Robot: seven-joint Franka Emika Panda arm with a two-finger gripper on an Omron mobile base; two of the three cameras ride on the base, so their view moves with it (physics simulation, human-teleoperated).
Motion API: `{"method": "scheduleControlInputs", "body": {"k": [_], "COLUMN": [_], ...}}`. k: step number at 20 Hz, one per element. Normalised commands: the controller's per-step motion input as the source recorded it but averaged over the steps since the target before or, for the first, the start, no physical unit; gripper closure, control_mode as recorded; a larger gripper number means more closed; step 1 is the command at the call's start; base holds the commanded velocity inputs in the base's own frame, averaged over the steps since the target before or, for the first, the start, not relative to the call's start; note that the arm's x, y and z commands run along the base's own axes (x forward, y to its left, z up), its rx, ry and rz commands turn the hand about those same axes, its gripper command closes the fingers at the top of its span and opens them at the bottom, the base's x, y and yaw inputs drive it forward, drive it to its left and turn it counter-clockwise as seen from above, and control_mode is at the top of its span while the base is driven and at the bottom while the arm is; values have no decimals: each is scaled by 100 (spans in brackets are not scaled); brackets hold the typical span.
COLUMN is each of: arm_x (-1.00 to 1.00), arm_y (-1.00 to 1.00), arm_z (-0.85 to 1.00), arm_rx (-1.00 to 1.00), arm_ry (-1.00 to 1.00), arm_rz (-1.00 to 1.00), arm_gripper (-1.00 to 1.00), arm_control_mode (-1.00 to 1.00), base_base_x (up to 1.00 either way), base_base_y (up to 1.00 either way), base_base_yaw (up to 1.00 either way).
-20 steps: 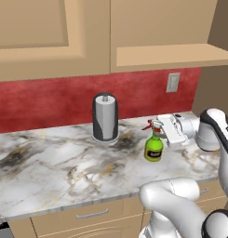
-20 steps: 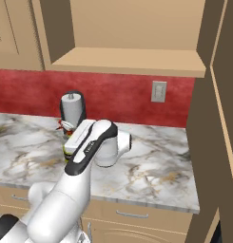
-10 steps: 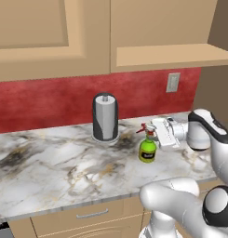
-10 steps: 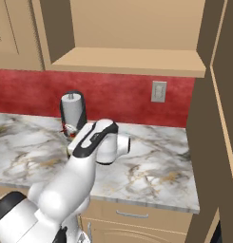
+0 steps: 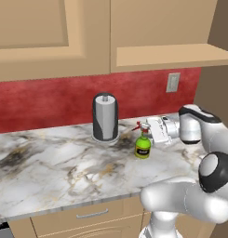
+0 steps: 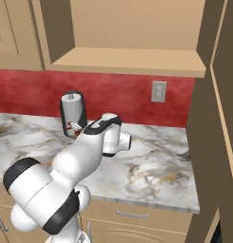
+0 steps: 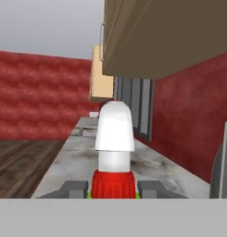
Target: Move the cutting board and knife to the sink. Then move spray from the cabinet to the counter.
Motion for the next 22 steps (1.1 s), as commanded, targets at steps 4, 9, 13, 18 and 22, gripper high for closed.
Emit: {"method": "scheduleControlInputs", "body": {"k": [4,9,13,18,22], "arm_x": [38,28,25,23,22], "arm_y": [0,-2,0,0,0], "arm_z": [-28,-44,-41,-26,-20], "arm_rx": [0,0,0,0,0], "arm_ry": [0,0,1,4,5], "arm_rz": [0,0,0,0,0], "arm_gripper": [100,100,100,100,100], "arm_control_mode": [-100,-100,-100,-100,-100], "base_base_x": [0,0,0,0,0], "base_base_y": [0,0,0,0,0], "base_base_yaw": [0,0,0,0,0]}}
